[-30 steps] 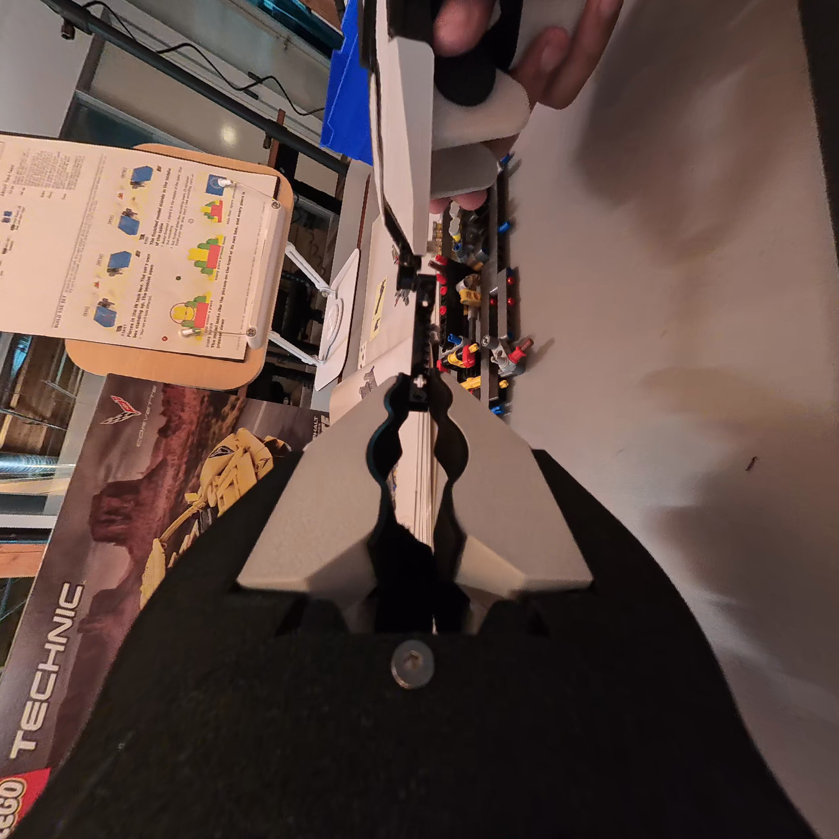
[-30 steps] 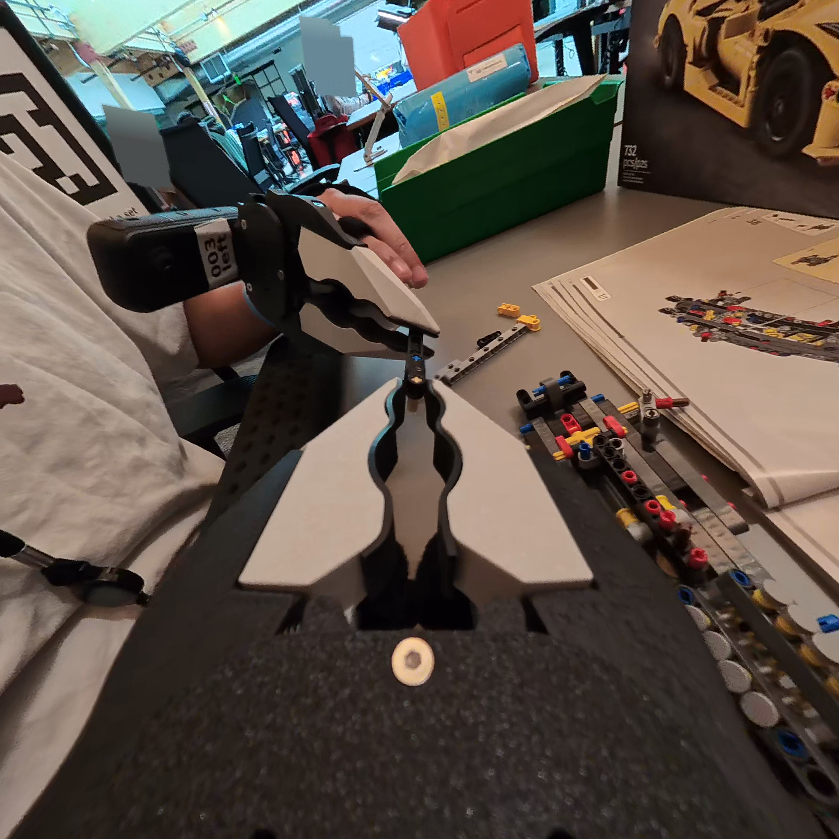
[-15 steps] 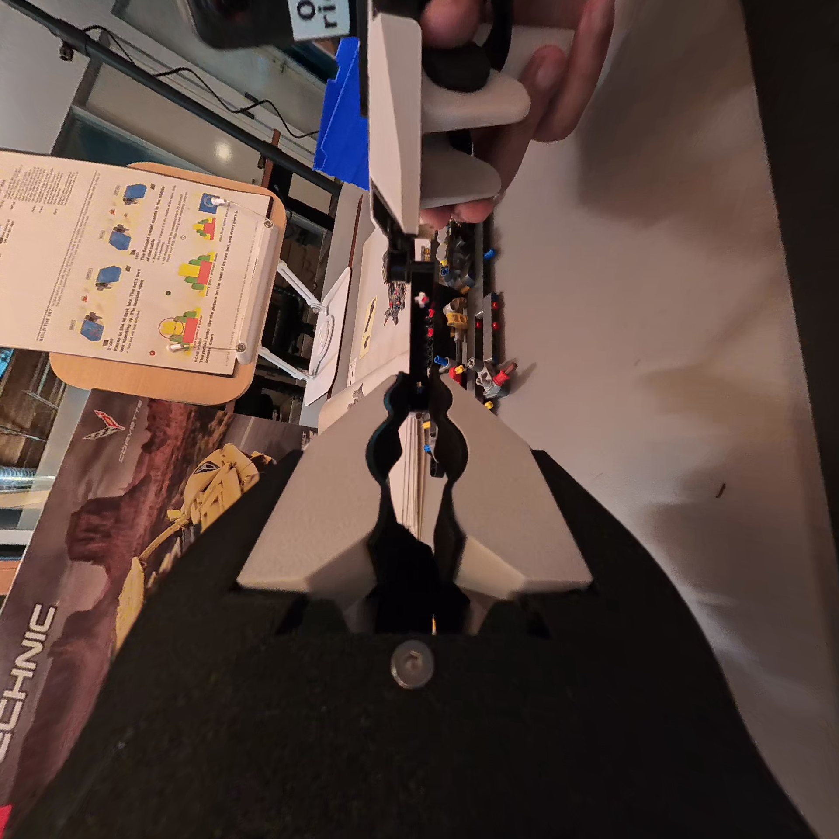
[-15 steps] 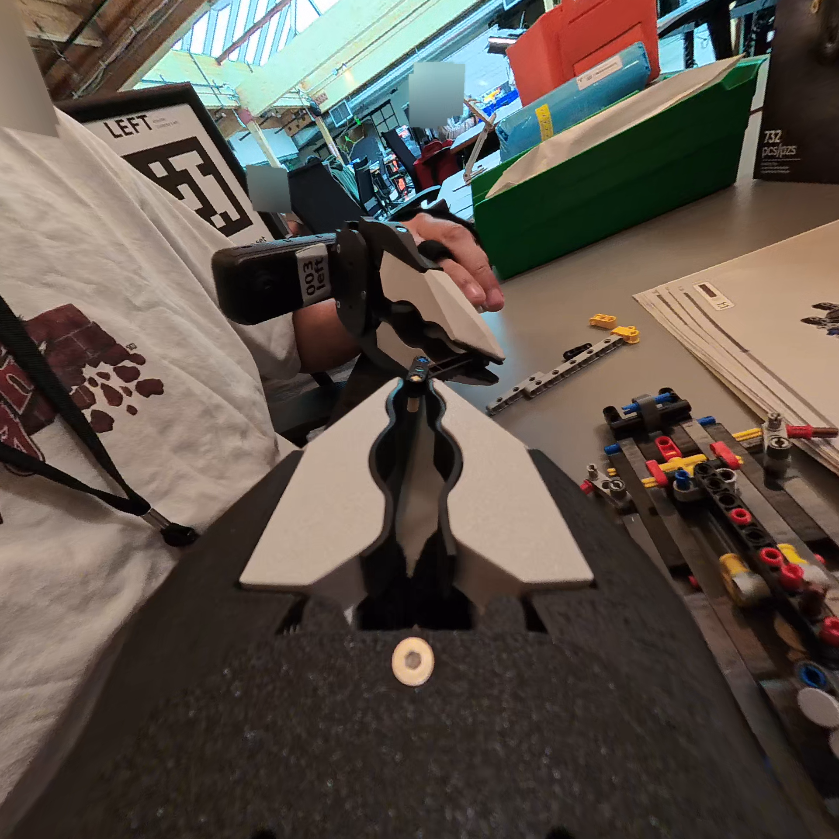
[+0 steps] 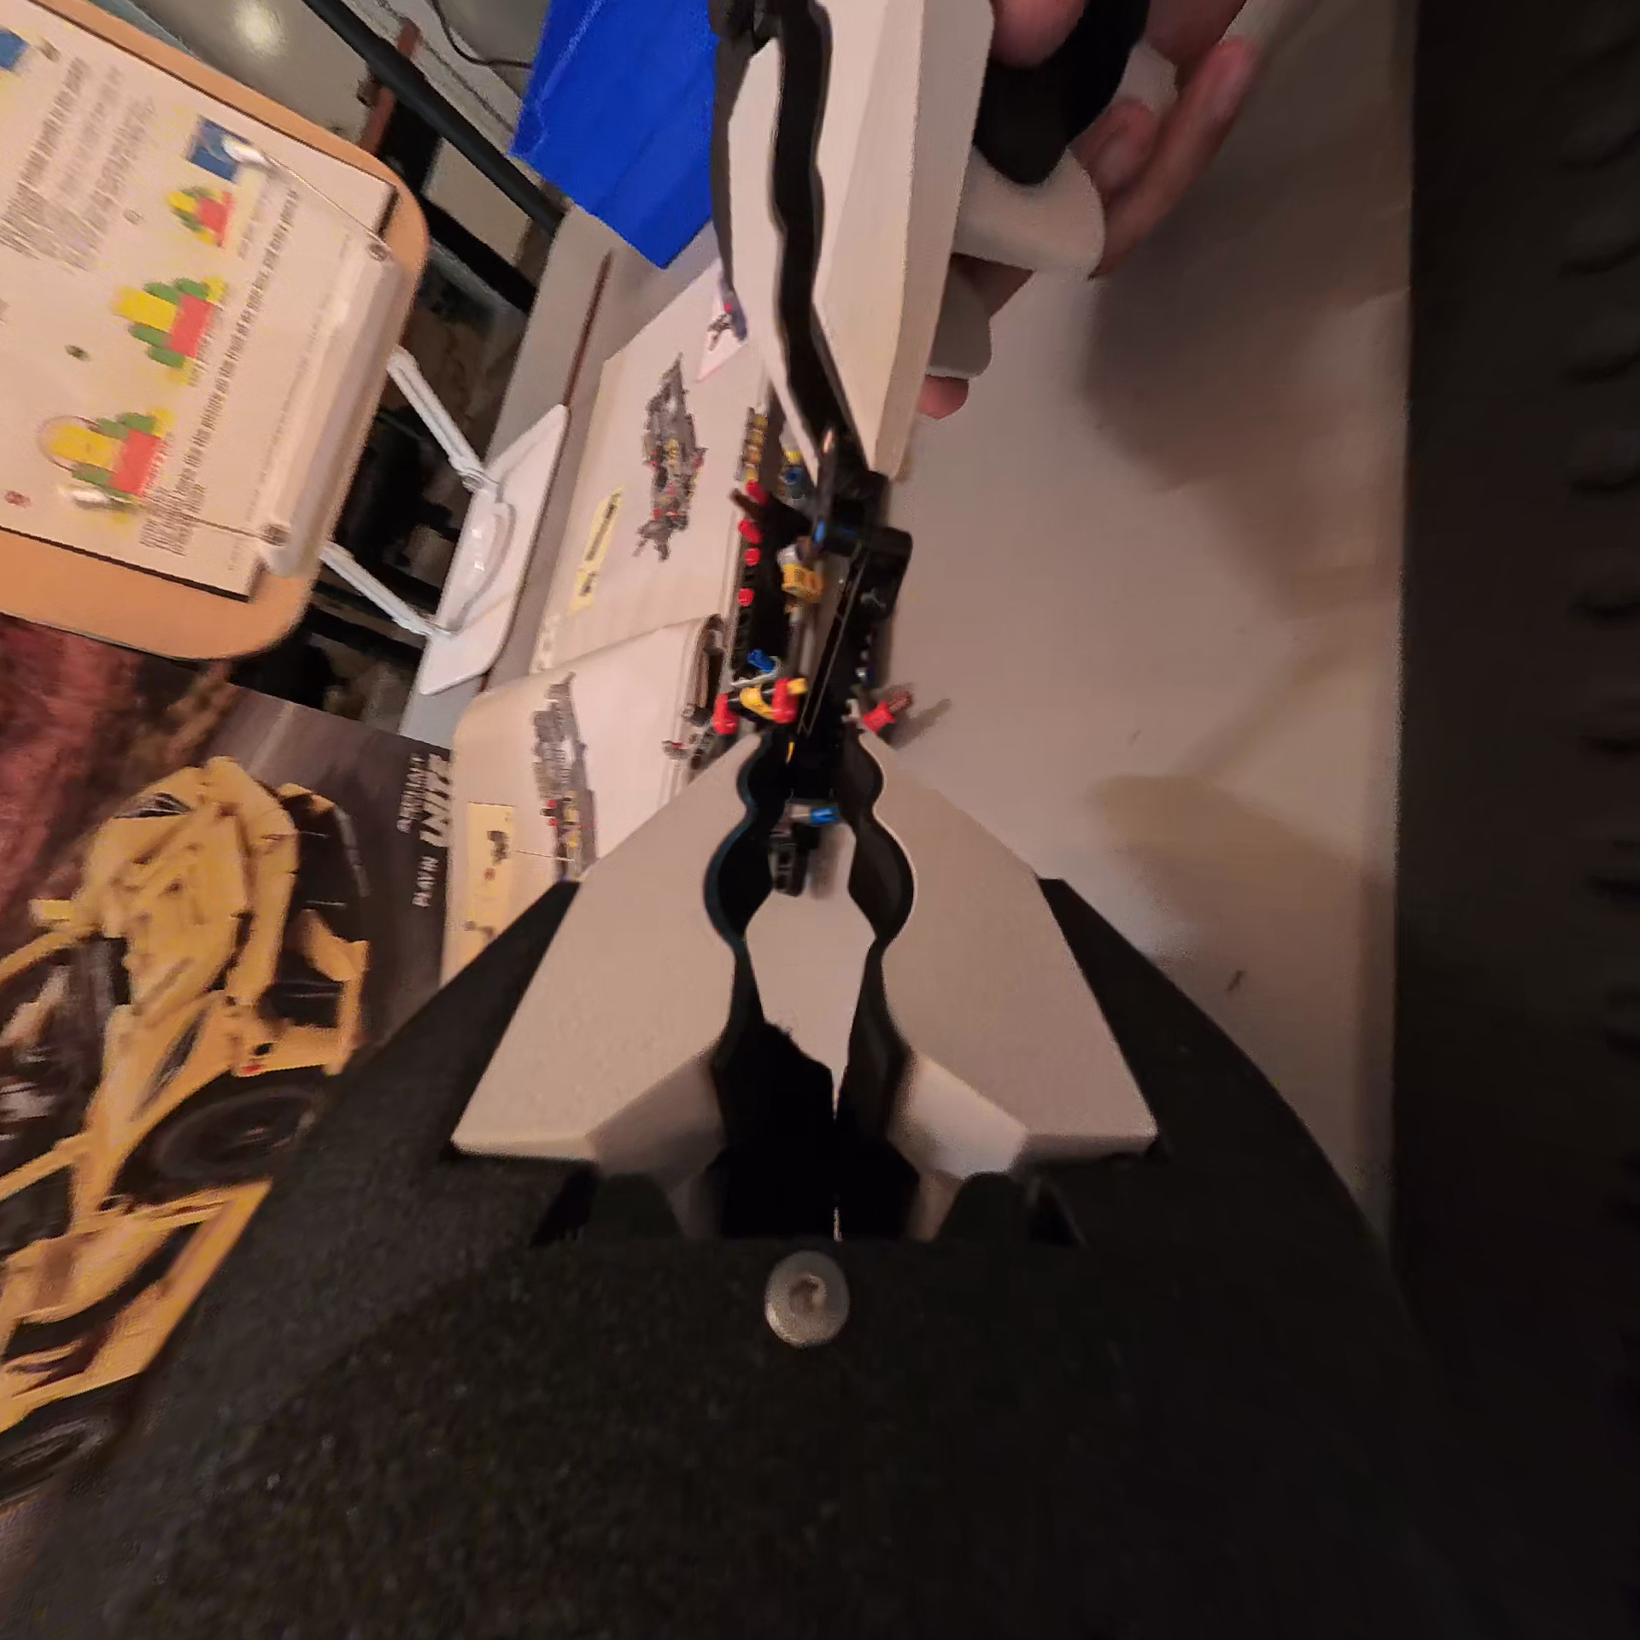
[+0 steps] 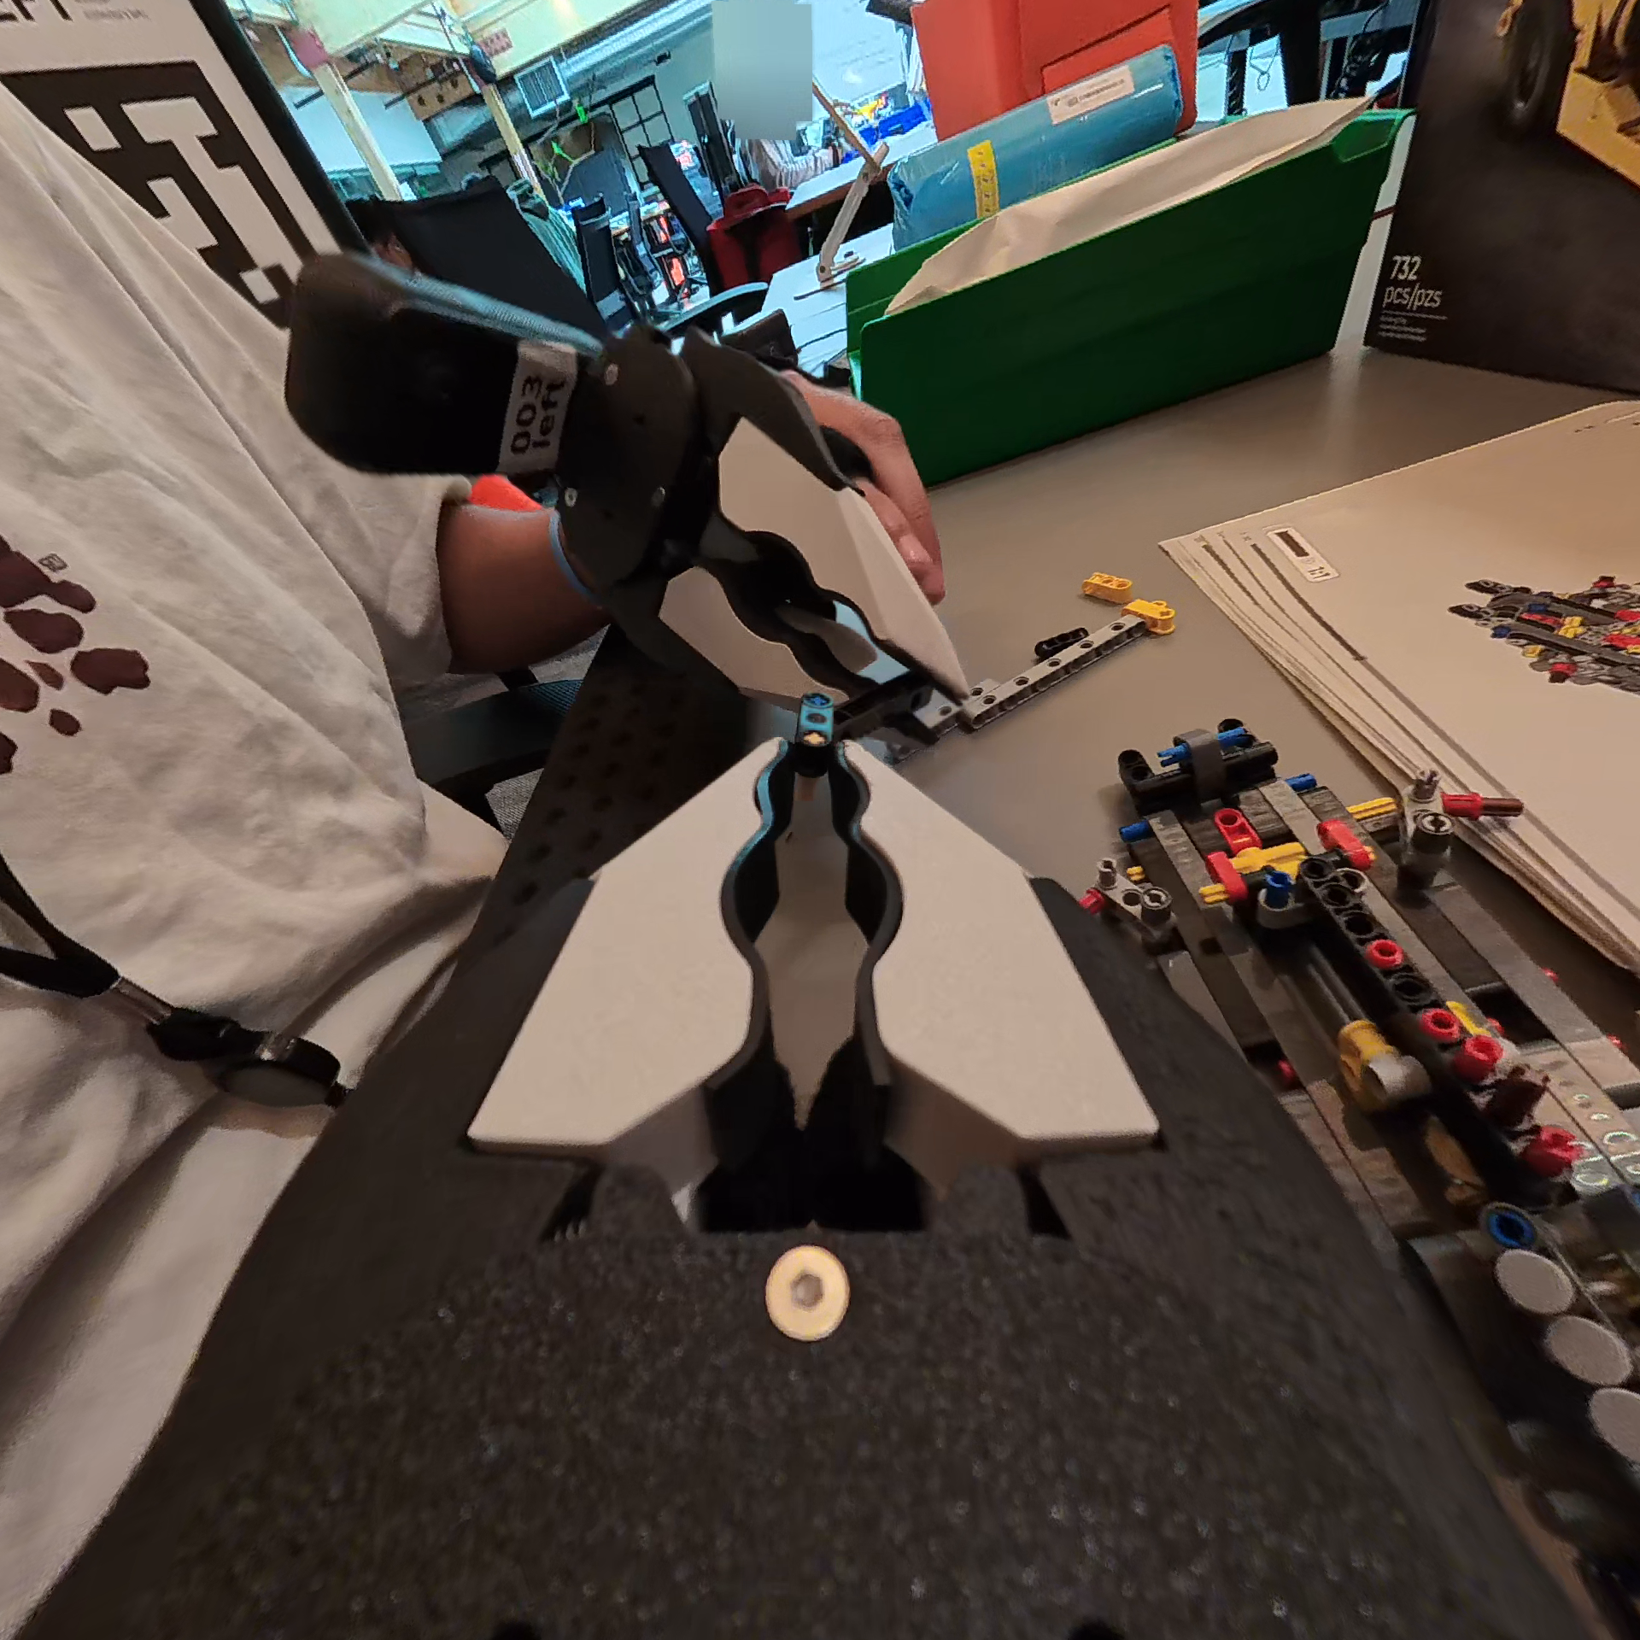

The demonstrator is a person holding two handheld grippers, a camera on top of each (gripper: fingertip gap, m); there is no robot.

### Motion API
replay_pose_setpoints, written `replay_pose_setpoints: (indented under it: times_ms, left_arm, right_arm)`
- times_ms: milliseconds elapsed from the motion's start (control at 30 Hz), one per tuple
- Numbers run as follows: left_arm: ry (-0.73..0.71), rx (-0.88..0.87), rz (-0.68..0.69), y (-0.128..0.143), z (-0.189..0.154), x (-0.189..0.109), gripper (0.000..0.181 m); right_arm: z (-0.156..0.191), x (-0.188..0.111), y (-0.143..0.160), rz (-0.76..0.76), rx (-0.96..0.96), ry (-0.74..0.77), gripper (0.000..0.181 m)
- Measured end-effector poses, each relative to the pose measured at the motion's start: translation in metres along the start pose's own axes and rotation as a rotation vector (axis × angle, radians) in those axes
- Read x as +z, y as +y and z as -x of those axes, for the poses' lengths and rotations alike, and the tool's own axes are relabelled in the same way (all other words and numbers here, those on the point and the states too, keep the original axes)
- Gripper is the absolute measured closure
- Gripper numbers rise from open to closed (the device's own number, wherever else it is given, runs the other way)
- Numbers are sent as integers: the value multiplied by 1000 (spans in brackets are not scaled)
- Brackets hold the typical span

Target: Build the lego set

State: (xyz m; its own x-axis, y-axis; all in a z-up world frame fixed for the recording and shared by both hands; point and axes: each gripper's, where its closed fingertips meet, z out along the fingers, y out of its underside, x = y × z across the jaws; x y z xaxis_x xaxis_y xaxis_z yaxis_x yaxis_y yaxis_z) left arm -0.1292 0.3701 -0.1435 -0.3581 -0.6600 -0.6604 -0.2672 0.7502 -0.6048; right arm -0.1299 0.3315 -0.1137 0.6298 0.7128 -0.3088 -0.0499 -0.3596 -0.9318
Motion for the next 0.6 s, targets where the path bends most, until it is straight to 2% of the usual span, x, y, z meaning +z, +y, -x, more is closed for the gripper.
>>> replay_pose_setpoints:
  times_ms: [200,467,600]
  left_arm:
    - [23,-41,-66,-9,2,-5,172]
    - [-69,149,-49,-8,12,-9,174]
    - [-213,354,87,18,37,-8,174]
  right_arm:
    - [5,-3,-4,-29,26,-36,175]
    - [-2,-2,-2,-20,50,-6,174]
    - [-21,-7,0,-3,24,105,164]
